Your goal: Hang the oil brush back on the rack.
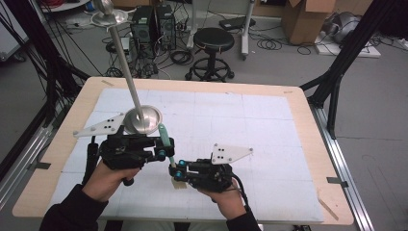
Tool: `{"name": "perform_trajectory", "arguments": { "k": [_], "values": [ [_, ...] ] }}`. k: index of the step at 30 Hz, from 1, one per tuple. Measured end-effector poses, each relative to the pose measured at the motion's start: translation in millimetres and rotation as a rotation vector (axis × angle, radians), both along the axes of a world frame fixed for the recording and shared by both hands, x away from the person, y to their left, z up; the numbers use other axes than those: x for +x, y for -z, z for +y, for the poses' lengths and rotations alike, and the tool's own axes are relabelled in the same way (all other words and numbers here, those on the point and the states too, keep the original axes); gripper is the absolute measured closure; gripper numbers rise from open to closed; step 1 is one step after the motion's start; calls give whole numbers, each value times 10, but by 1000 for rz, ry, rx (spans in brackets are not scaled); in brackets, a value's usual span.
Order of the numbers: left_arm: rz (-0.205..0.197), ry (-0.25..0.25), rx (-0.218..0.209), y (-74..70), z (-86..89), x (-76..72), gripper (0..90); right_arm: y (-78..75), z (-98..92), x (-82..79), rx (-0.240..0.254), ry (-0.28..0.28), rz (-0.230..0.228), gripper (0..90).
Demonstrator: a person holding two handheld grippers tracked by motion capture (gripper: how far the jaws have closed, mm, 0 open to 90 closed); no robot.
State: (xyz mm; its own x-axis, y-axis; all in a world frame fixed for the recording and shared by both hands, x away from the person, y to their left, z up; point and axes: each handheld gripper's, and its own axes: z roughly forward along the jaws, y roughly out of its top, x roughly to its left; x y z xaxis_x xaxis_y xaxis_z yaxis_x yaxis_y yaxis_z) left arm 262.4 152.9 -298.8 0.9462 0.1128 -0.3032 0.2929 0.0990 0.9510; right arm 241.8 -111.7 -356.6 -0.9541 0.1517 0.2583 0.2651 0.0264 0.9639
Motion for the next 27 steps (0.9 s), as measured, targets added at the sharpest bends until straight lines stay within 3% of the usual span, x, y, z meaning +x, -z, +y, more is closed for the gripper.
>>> {"name": "perform_trajectory", "arguments": {
  "k": [2,6,7,8,10,12,13,15,16,17,23,27],
  "values": [
    [-4,-13,-6,2,4,1,812,10,-3,6,5,5,2,843],
    [-3,-33,2,0,11,10,825,14,0,9,4,13,9,830],
    [-3,-43,5,-1,17,15,826,15,1,16,9,34,14,605],
    [-2,-53,4,-5,24,19,826,15,1,16,9,34,14,605],
    [-1,-77,2,-16,61,48,826,15,-15,20,-5,67,43,479],
    [0,-105,6,-35,125,97,827,10,-60,10,-40,106,27,437],
    [-2,-120,16,-46,161,124,827,6,-135,-6,-56,147,21,363],
    [-12,-150,41,-82,234,180,828,4,-227,-18,-85,204,5,302],
    [-17,-163,47,-105,271,208,828,4,-227,-18,-85,204,5,302],
    [-28,-187,49,-160,349,269,828,0,-332,-27,-120,261,-11,260],
    [-49,-239,67,-326,546,466,828,-21,-678,-76,-181,382,-47,218],
    [-44,-251,72,-500,733,685,828,-5,-887,-89,-163,434,-50,216]
  ]
}}
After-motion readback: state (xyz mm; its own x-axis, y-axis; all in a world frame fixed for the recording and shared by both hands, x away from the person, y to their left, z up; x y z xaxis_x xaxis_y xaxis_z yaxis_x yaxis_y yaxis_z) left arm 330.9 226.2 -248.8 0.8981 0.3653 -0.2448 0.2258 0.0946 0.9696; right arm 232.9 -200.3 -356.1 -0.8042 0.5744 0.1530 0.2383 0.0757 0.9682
